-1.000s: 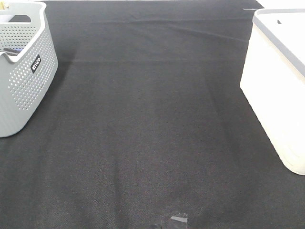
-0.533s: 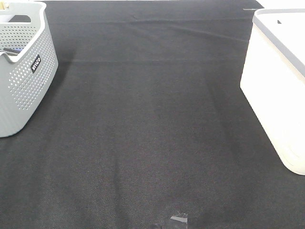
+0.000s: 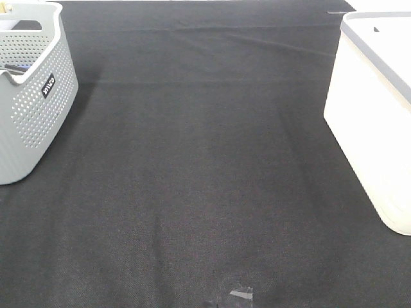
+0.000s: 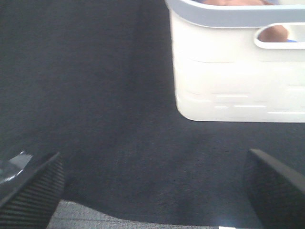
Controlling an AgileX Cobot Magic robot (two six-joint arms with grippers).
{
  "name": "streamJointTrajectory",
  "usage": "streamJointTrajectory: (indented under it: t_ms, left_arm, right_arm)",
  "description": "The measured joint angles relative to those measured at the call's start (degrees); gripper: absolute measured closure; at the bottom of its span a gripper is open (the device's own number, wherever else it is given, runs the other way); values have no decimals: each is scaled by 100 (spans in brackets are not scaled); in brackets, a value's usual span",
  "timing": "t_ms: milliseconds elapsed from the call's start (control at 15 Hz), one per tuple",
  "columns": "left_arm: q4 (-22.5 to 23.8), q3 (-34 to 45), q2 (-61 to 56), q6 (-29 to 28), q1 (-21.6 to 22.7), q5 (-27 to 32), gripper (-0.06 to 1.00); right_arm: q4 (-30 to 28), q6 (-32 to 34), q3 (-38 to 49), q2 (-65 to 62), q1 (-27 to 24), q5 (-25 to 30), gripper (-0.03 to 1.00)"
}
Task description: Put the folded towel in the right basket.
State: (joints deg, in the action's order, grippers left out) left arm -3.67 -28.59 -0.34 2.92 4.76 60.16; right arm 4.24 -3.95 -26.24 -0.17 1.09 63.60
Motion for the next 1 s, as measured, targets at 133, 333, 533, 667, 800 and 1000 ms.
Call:
streamJointTrajectory:
  t_ms: [133,333,533,667,800,1000]
  left_arm:
    - [0,0,0,0,0,0,-4]
    - [0,0,0,0,0,0,-4]
    - [0,0,0,0,0,0,-4]
    - [0,0,0,0,0,0,-4]
    - [0,0,0,0,0,0,-4]
    - [0,0,0,0,0,0,-4]
  right_arm:
    - [6,0,0,0,-120,0,-1]
    - [6,0,0,0,-120,0,-1]
    - [6,0,0,0,-120,0,-1]
    - [6,0,0,0,-120,0,-1]
    - [6,0,0,0,-120,0,-1]
    - [6,0,0,0,-120,0,-1]
